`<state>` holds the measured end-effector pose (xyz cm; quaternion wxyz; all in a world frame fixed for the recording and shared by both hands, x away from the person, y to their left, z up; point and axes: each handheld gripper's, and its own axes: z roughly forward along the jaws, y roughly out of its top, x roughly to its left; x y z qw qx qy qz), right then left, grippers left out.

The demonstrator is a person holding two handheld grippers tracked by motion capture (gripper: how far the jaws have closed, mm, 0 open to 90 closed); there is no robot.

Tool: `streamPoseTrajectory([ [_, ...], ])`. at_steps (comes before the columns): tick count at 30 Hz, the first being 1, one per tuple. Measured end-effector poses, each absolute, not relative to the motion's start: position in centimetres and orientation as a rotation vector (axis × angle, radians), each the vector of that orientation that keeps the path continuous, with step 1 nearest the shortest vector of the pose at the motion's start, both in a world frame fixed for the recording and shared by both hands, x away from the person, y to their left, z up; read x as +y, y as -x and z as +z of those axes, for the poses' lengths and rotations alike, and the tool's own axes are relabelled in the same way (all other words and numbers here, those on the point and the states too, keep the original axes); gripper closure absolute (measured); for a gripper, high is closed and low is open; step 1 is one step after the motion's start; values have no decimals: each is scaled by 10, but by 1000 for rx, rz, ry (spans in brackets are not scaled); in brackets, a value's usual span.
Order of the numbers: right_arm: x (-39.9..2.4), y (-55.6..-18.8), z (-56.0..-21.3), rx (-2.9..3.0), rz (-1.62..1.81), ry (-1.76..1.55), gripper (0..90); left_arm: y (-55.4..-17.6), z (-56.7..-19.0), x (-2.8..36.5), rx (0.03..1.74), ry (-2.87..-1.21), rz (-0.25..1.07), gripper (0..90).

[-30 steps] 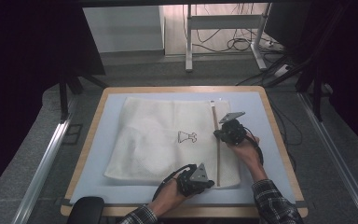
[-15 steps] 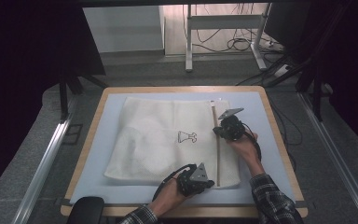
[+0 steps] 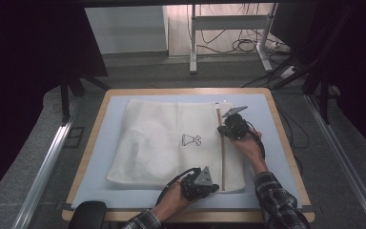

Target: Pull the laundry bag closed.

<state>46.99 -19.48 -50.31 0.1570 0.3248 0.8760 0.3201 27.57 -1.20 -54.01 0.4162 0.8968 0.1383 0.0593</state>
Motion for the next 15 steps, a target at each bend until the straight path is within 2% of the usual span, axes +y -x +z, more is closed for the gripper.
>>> streamPoseTrajectory([
  [15, -195, -486, -506, 2498, 910, -955, 858, -275, -540, -12, 348, -2252, 150, 900],
])
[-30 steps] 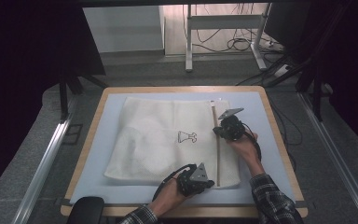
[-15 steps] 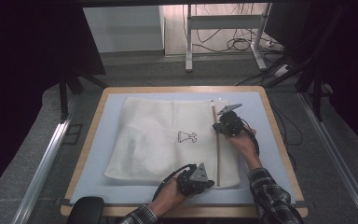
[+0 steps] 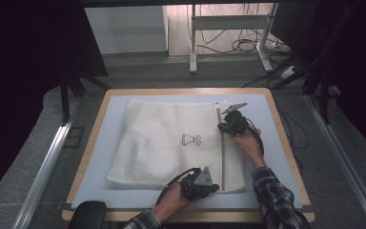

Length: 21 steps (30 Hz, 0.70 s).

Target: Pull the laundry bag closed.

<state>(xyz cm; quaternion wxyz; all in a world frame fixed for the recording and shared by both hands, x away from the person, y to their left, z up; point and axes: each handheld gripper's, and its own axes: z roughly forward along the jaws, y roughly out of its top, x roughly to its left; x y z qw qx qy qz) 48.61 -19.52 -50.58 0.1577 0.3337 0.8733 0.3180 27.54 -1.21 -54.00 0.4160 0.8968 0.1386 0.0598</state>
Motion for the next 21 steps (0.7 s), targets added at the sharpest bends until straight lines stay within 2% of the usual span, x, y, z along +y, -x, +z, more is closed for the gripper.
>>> streamPoseTrajectory([
  [21, -193, -509, -508, 2472, 906, -1006, 857, -275, -540, -12, 349, -2251, 150, 900],
])
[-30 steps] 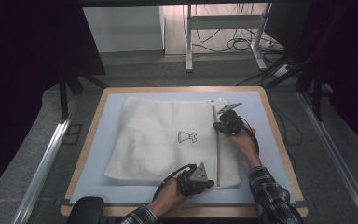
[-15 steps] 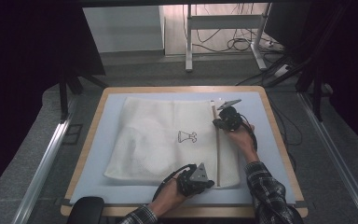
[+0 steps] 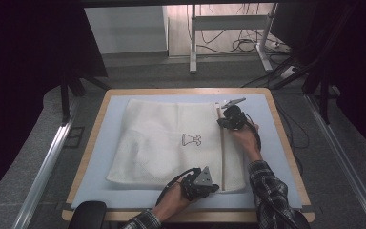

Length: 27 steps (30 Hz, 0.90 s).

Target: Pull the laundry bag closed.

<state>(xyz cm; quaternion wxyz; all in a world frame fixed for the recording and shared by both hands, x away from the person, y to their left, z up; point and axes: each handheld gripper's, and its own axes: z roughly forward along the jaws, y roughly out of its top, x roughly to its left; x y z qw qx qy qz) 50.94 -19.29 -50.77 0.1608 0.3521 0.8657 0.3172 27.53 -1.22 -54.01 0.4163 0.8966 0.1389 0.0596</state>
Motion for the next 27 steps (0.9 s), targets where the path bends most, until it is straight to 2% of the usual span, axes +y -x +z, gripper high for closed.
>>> streamPoseTrajectory([
  [27, -187, -535, -506, 2448, 861, -1035, 857, -276, -540, -12, 349, -2251, 148, 900],
])
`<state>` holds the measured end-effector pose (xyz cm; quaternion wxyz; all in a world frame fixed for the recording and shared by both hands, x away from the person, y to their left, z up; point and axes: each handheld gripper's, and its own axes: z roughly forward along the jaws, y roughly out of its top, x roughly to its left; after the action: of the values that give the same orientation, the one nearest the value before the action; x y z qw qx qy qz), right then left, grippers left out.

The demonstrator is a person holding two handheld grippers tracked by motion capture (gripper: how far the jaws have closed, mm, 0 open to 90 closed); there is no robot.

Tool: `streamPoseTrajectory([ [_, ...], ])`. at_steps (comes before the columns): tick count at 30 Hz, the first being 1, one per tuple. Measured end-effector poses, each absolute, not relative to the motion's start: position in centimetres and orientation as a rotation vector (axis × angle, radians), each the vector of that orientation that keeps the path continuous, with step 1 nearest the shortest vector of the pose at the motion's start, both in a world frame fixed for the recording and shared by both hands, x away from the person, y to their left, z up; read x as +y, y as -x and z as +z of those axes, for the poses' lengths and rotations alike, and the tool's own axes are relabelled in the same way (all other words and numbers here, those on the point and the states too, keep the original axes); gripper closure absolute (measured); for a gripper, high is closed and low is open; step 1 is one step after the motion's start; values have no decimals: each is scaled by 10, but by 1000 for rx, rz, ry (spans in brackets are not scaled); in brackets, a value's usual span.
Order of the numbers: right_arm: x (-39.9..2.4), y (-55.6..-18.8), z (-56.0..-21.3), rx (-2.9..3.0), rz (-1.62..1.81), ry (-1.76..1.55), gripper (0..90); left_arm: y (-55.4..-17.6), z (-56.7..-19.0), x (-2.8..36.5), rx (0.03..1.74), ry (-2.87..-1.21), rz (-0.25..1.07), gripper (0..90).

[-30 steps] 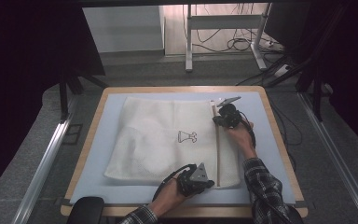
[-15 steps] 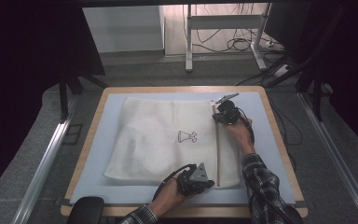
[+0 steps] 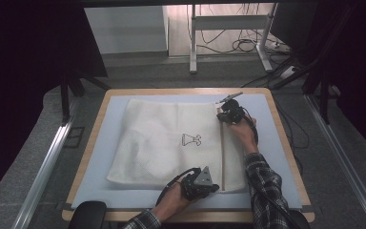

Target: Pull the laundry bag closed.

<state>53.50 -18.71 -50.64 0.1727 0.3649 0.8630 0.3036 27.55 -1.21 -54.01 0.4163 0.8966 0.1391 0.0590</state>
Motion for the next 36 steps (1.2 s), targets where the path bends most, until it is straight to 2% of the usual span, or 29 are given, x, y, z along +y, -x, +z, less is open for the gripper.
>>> streamPoseTrajectory([
  [36, -181, -575, -509, 2415, 850, -1093, 857, -276, -540, -12, 350, -2251, 147, 900],
])
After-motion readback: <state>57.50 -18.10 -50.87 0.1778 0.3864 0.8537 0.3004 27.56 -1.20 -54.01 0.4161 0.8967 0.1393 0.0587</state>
